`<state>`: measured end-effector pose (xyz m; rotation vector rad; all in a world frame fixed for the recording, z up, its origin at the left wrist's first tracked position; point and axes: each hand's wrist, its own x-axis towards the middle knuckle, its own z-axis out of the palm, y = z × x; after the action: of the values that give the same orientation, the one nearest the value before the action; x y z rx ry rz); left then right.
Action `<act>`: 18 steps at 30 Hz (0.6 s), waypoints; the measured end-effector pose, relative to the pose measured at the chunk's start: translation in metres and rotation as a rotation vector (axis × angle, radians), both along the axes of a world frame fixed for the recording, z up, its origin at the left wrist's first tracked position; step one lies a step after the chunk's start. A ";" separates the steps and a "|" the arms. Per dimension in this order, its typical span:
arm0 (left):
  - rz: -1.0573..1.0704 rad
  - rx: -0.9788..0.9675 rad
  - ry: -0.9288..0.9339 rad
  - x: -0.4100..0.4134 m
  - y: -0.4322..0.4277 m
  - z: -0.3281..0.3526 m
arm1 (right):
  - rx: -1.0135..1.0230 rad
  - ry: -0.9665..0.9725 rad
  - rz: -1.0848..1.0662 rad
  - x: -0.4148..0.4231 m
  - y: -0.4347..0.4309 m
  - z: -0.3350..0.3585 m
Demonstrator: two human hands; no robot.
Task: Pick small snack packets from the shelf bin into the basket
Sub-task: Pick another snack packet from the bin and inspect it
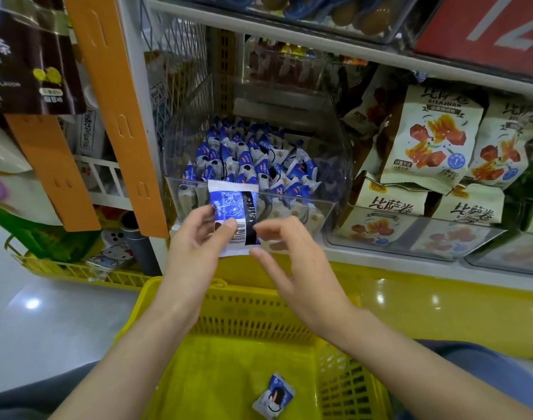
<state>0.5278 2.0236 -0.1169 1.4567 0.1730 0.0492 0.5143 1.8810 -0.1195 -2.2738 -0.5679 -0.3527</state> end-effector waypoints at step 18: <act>-0.090 0.497 -0.308 -0.010 -0.010 -0.012 | 0.822 0.739 -0.090 0.009 0.003 0.003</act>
<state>0.5175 2.0136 -0.1286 1.9274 -0.1706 0.2566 0.5237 1.8842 -0.1164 -1.4630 0.0775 0.2021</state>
